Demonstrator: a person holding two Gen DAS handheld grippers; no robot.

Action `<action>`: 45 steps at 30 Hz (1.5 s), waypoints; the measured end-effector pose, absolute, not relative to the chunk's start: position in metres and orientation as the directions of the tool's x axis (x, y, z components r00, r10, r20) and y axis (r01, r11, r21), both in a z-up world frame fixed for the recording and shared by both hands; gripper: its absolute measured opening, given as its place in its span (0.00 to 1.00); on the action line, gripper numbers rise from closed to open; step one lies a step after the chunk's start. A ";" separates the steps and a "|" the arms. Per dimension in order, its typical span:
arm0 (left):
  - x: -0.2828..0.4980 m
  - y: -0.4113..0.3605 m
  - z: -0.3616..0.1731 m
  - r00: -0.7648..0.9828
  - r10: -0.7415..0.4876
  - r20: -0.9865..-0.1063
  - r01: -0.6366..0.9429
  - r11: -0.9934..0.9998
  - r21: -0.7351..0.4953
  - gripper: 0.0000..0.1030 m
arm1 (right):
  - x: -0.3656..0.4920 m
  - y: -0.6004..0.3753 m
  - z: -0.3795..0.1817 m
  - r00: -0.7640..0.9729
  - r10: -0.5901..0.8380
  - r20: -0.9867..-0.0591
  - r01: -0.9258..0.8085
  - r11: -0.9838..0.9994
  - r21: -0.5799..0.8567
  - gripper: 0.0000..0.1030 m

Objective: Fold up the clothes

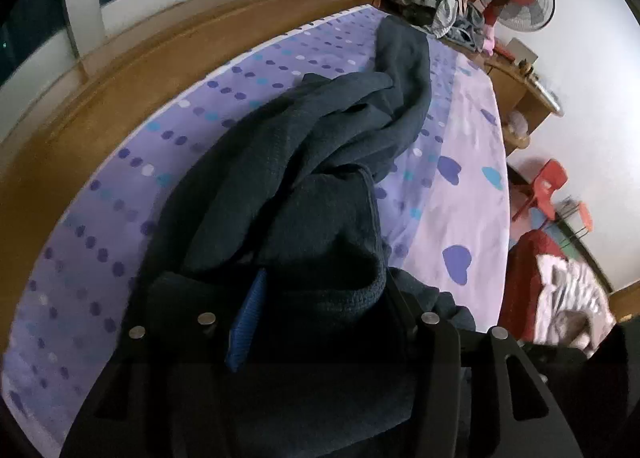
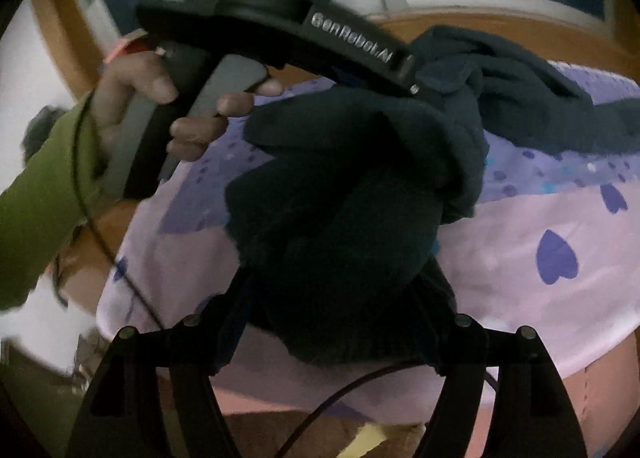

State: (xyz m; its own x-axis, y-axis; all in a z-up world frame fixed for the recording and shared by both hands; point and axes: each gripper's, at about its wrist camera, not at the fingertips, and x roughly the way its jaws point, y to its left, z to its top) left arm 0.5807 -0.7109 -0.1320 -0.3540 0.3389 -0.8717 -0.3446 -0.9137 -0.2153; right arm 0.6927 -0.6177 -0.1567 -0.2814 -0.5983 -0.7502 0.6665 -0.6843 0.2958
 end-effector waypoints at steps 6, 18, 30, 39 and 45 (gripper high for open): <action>0.588 -0.728 -0.132 -0.378 0.440 -0.815 -0.313 -0.889 -0.334 0.26 | 0.680 -0.626 -0.160 -0.311 -0.570 -0.760 0.582 -0.747 0.322 0.17; 0.711 -0.838 -0.011 -0.789 0.317 -0.527 -0.077 -0.901 -0.427 0.06 | 0.654 -0.493 -0.019 -0.693 -0.597 -0.405 0.400 -0.785 0.473 0.07; 0.826 -0.852 0.143 -0.971 0.092 -0.221 -0.028 -0.960 -0.279 0.06 | 0.671 -0.521 0.172 -0.628 -0.776 -0.061 0.728 -0.614 0.306 0.07; 0.890 -0.835 0.251 -0.992 -0.081 -0.095 0.089 -0.992 -0.086 0.06 | 0.680 -0.555 0.243 -0.437 -0.896 0.073 0.854 -0.389 0.345 0.07; 0.848 -0.818 0.232 -0.975 -0.033 -0.220 0.052 -0.995 -0.083 0.07 | 0.659 -0.525 0.211 -0.515 -0.857 0.022 0.791 -0.466 0.396 0.07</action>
